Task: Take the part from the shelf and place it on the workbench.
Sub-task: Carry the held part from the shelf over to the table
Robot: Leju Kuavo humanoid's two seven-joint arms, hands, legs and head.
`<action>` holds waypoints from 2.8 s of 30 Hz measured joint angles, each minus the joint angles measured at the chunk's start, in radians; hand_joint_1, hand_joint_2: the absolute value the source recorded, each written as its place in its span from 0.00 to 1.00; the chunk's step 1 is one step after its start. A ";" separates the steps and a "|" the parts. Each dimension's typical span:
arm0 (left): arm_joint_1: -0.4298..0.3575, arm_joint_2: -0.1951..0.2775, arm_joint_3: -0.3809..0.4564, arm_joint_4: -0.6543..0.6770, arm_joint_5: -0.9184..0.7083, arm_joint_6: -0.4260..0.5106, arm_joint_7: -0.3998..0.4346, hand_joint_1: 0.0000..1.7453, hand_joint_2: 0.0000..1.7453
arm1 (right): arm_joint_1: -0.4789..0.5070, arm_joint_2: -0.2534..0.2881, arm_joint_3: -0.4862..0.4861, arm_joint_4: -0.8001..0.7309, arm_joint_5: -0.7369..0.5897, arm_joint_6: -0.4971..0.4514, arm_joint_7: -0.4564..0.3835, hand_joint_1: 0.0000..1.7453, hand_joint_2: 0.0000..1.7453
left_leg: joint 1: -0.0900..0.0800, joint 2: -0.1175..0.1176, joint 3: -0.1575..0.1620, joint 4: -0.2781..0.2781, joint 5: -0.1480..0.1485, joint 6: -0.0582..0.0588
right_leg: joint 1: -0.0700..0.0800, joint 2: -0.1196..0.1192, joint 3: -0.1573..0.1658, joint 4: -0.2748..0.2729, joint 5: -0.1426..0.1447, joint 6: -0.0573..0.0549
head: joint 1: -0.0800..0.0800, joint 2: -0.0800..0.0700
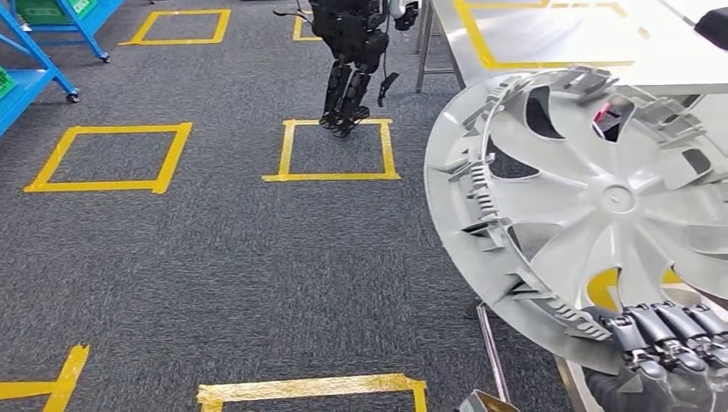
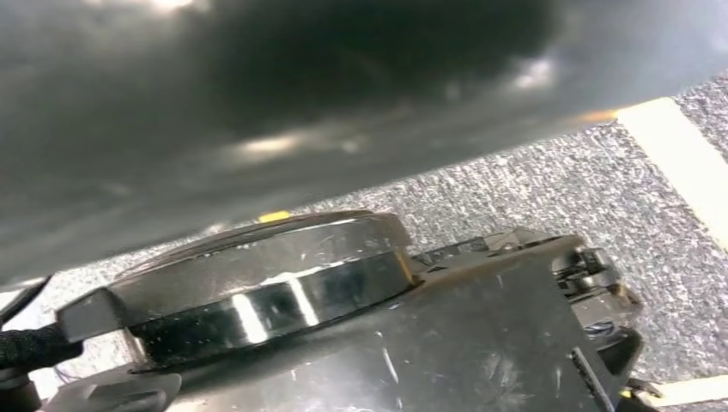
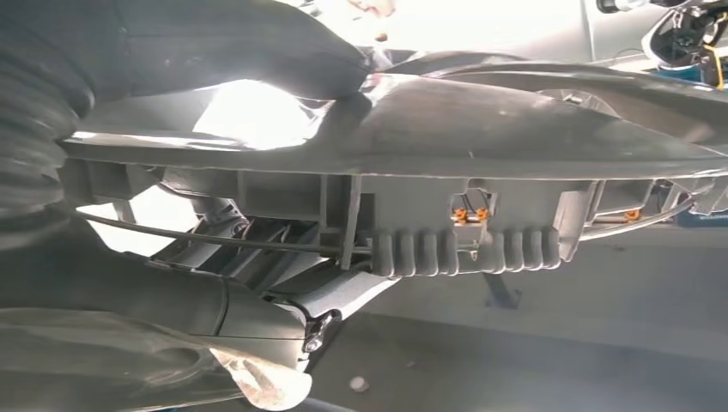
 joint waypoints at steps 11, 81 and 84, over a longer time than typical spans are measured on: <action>-0.014 0.001 0.005 0.028 0.000 -0.004 -0.004 0.00 0.00 | 0.003 0.001 -0.004 -0.001 0.000 0.000 -0.004 1.00 1.00 | -0.002 0.107 0.002 -0.006 -0.001 -0.001 | -0.007 -0.138 0.007 0.034 -0.024 0.025 | 0.010 0.000; -0.078 0.018 0.001 0.148 -0.022 -0.020 -0.021 0.00 0.00 | 0.036 0.025 -0.048 -0.007 0.000 0.000 -0.003 1.00 1.00 | -0.001 0.059 -0.087 0.209 -0.124 -0.028 | 0.001 -0.088 0.029 -0.016 -0.013 -0.029 | 0.002 0.000; -0.078 0.019 0.001 0.150 -0.030 -0.015 -0.021 0.00 0.00 | 0.037 0.026 -0.049 -0.006 0.000 0.000 0.000 1.00 1.00 | -0.001 0.051 -0.127 0.287 -0.126 -0.021 | 0.005 -0.054 0.030 -0.015 -0.012 -0.032 | 0.002 0.000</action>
